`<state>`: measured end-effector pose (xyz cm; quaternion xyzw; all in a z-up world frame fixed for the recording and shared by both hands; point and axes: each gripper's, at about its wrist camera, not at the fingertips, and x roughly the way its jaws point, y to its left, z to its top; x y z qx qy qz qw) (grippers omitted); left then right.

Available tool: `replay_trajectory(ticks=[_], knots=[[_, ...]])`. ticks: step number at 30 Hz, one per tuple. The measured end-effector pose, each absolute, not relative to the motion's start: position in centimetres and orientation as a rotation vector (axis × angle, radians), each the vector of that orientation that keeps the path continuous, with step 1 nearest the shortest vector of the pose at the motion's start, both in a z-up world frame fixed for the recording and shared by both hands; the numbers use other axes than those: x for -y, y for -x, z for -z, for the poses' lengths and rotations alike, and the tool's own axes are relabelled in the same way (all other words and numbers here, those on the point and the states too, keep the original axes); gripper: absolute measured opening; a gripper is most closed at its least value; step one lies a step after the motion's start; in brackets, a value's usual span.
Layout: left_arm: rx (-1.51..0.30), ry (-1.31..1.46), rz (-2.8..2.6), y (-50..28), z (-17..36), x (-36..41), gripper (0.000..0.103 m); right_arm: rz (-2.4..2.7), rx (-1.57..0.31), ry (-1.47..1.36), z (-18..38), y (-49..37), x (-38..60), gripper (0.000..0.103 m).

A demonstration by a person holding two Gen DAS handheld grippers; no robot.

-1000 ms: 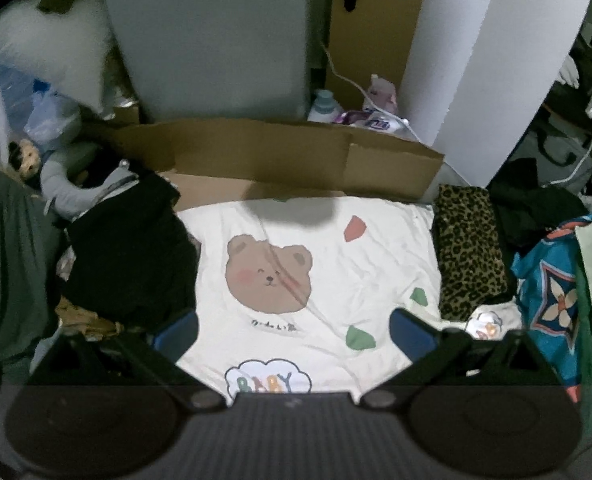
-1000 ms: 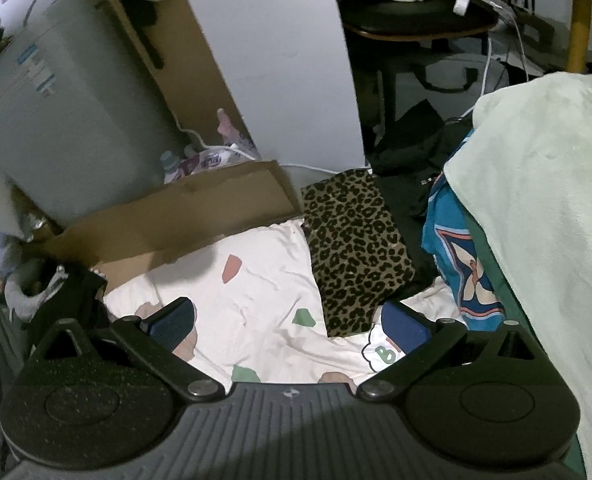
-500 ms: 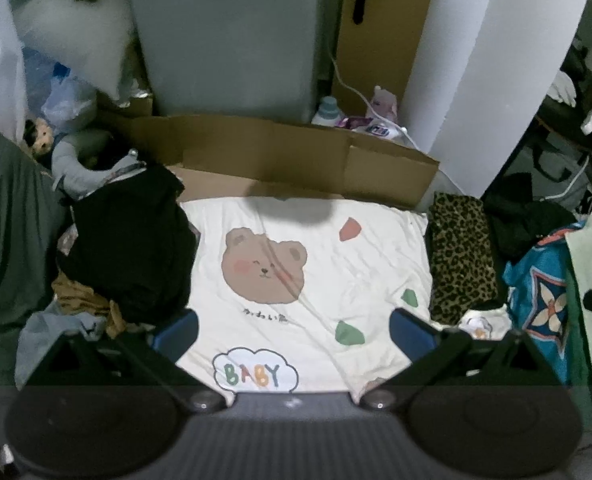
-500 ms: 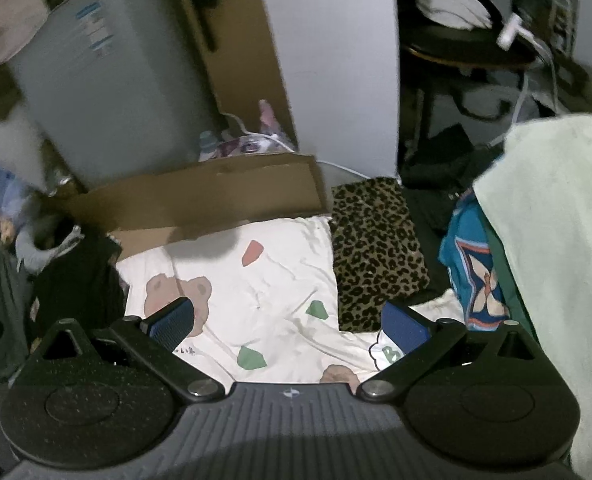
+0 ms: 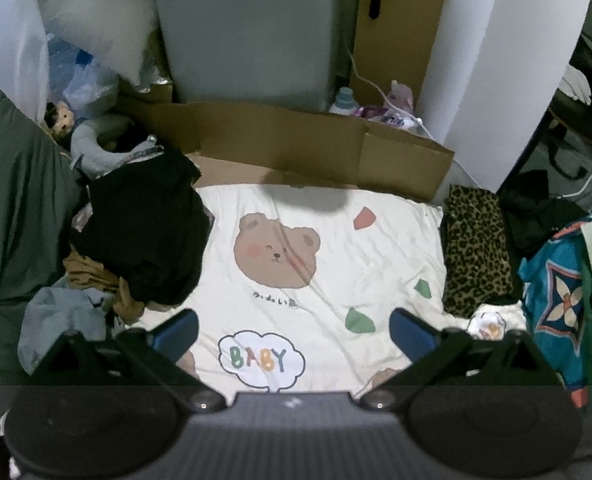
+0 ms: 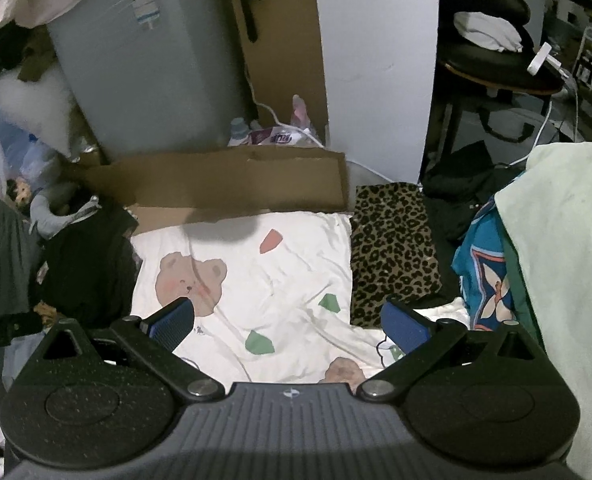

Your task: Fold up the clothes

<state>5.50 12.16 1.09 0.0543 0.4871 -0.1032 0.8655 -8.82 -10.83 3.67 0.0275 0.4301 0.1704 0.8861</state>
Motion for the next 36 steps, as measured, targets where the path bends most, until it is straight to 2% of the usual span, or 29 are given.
replay_trajectory(ticks=[36], knots=[[-1.029,-0.108,0.185,-4.6,3.2,-12.4,0.103,-0.366,-0.959,0.025,-1.6,10.7,7.2,0.103]])
